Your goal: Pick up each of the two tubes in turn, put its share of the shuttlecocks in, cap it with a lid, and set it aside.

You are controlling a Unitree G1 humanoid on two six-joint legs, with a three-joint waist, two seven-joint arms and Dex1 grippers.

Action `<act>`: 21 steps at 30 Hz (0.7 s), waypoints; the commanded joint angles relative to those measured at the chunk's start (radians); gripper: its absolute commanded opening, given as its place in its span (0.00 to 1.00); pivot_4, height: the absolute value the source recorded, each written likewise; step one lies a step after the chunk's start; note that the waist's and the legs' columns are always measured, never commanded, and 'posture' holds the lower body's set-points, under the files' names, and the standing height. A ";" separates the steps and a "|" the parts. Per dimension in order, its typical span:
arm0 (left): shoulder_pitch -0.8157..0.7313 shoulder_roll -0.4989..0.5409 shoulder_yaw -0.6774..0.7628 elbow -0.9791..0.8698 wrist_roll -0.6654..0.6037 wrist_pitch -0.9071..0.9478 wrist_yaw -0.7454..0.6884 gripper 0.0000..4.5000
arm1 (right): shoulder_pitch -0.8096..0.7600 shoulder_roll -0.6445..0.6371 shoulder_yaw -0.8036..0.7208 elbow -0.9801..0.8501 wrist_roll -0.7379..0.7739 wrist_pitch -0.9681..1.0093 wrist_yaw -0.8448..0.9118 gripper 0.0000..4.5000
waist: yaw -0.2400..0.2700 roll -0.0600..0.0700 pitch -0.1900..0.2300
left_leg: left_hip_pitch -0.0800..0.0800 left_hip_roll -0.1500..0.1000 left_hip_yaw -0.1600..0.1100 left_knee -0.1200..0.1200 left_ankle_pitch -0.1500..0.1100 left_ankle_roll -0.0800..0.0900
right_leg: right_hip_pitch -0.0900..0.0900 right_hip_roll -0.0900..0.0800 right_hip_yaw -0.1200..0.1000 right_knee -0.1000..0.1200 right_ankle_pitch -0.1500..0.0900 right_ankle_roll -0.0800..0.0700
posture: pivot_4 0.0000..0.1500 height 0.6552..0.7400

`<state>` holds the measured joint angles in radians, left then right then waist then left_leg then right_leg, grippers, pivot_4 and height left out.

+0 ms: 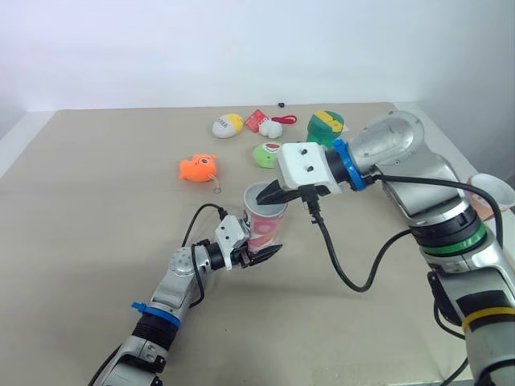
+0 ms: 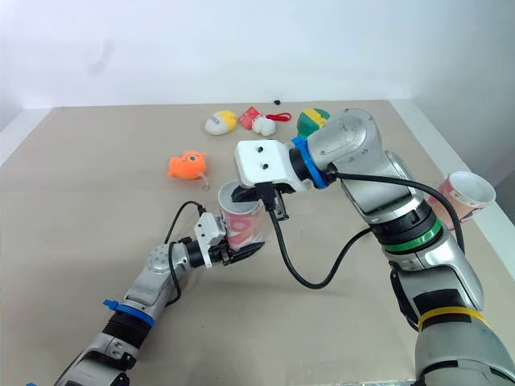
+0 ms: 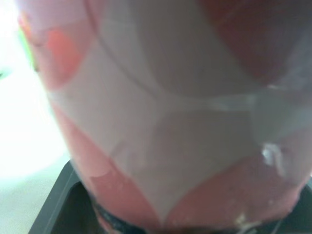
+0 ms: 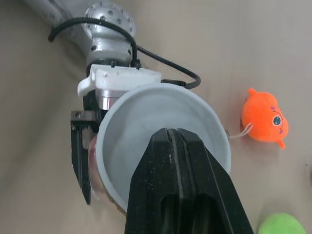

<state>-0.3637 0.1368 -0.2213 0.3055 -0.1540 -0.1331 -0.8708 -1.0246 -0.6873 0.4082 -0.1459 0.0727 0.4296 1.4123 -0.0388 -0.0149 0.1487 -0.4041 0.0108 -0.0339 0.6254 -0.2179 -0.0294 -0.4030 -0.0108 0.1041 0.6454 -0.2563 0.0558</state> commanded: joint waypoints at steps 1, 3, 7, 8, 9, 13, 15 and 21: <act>0.023 -0.002 -0.015 0.042 0.010 0.016 0.004 0.66 | 0.089 -0.012 0.132 0.013 -0.060 0.005 0.044 0.01 | 0.000 -0.001 -0.003 | 0.001 0.000 0.000 0.000 0.000 0.000 | 0.001 0.000 0.000 0.000 0.000 0.000 | 1.00 1.00; 0.021 -0.002 -0.015 0.044 0.010 0.015 0.004 0.66 | 0.115 0.006 0.147 0.014 -0.063 0.000 0.043 0.01 | 0.000 -0.001 -0.006 | 0.002 0.000 0.000 0.000 0.000 0.000 | 0.002 0.000 0.000 0.000 -0.001 0.000 | 1.00 1.00; 0.019 -0.004 -0.015 0.048 0.010 0.012 0.004 0.66 | 0.155 0.027 0.174 0.029 -0.082 -0.012 0.039 0.01 | -0.002 -0.003 -0.011 | 0.010 0.000 0.000 -0.001 -0.002 -0.002 | 0.010 0.000 -0.001 0.000 -0.004 -0.001 | 1.00 1.00; 0.019 -0.004 -0.015 0.048 0.010 0.013 0.003 0.66 | 0.160 0.032 0.172 0.031 -0.079 -0.010 0.039 0.01 | -0.004 -0.004 -0.013 | 0.014 0.001 0.000 -0.001 -0.003 -0.003 | 0.013 0.000 -0.001 0.000 -0.005 -0.002 | 1.00 1.00; 0.019 -0.004 -0.015 0.047 0.009 0.014 0.003 0.66 | 0.164 0.037 0.168 0.033 -0.079 -0.010 0.038 0.01 | -0.005 -0.006 -0.017 | 0.019 0.001 -0.001 -0.002 -0.005 -0.004 | 0.014 0.000 -0.002 0.000 -0.009 -0.007 | 1.00 1.00; 0.022 -0.003 -0.015 0.041 0.007 0.017 0.000 0.66 | 0.169 0.056 0.105 0.031 -0.041 0.010 0.025 0.01 | -0.006 -0.008 -0.025 | 0.022 0.002 -0.002 -0.004 -0.007 -0.003 | 0.016 0.000 -0.004 0.000 -0.010 -0.006 | 1.00 1.00; 0.026 -0.001 -0.016 0.036 0.006 0.018 -0.002 0.66 | 0.152 0.089 -0.007 0.036 0.046 0.066 -0.001 0.01 | -0.006 -0.009 -0.024 | 0.022 0.002 -0.003 -0.004 -0.007 -0.003 | 0.016 0.000 -0.005 0.000 -0.010 -0.006 | 1.00 1.00; 0.035 0.007 -0.019 0.018 0.005 0.021 -0.012 0.66 | 0.126 0.118 -0.281 0.045 0.257 0.206 -0.074 0.37 | 0.000 -0.005 -0.015 | 0.012 0.001 -0.010 -0.003 -0.007 -0.003 | 0.015 0.001 -0.006 0.000 -0.010 -0.005 | 1.00 1.00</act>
<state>-0.3473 0.1400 -0.2255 0.3037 -0.1561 -0.1311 -0.8808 -0.8949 -0.5709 0.2165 -0.1005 0.2577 0.5948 1.3647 -0.0392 -0.0200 0.1338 -0.3944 0.0114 -0.0451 0.6227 -0.2250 -0.0322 -0.3896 -0.0095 0.0974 0.6453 -0.2661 0.0508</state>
